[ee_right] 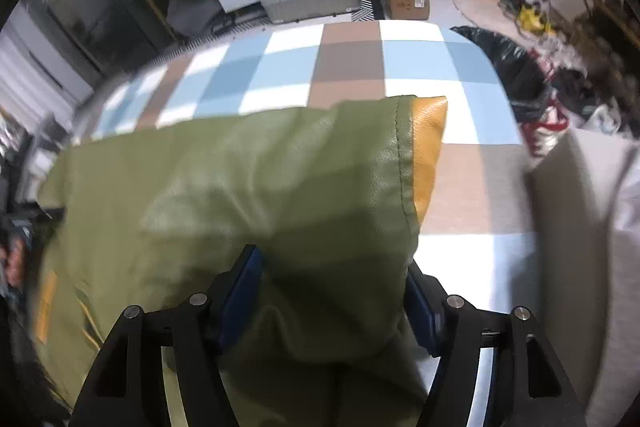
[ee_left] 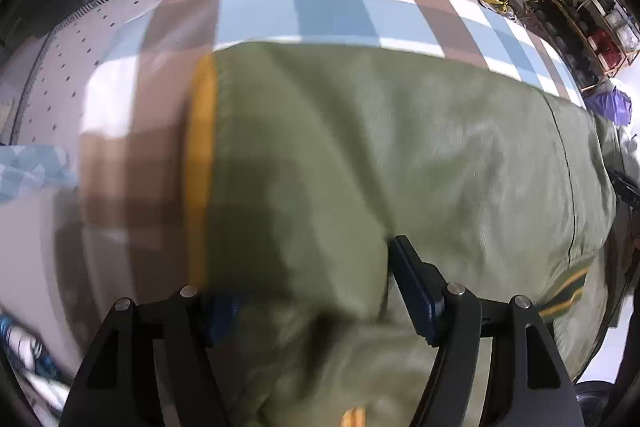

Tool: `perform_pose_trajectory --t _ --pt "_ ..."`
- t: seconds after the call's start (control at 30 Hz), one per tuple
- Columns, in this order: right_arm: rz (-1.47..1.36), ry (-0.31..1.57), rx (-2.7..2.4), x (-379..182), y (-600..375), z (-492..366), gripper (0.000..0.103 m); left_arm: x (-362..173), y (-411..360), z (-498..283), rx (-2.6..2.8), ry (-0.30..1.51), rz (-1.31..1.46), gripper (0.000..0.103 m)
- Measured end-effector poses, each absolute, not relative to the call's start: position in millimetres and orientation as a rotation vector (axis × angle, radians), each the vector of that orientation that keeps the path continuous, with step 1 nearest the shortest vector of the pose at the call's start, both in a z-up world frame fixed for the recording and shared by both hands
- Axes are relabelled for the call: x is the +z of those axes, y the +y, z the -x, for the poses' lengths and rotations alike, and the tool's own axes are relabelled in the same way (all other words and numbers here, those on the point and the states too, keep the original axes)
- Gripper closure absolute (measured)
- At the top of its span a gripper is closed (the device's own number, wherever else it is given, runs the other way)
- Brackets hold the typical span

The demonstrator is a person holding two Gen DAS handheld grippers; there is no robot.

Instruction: Fold large clothes

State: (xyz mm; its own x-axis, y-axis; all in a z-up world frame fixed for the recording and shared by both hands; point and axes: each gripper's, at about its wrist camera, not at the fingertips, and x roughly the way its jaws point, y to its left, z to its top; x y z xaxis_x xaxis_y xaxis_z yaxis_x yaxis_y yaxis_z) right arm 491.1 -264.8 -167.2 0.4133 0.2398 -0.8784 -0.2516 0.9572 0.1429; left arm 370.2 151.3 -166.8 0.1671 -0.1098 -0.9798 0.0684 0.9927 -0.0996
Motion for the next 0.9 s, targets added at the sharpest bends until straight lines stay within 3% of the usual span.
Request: perform_pose_trajectory --t 0.17,0.27,0.43,0.57,0.7,0.77,0.9 --pt "0.206 1.096 0.225 -151 -274 -453 0.039 -135 167 -334 0.076 1.366 -0.271 0.036" --pt "0.248 1.012 0.223 -121 -276 -433 0.047 -98 169 -314 0.195 1.208 -0.443 0.036" --pt "0.179 0.832 0.310 -66 -246 -435 0.047 -43 171 -328 0.094 1.030 -0.273 0.035" --pt "0.194 0.894 0.317 -88 -207 -472 0.047 -74 154 -359 0.008 1.029 -0.303 0.035" --pt "0.356 0.991 0.219 -154 -192 -483 0.048 -153 171 -383 -0.026 1.244 -0.247 0.035" --pt "0.376 0.922 0.243 -157 -199 -465 0.048 -156 180 -377 -0.040 1.220 -0.148 0.031" --pt "0.272 0.974 0.291 -156 -225 -451 0.047 -155 206 -368 -0.058 1.285 0.043 0.031"
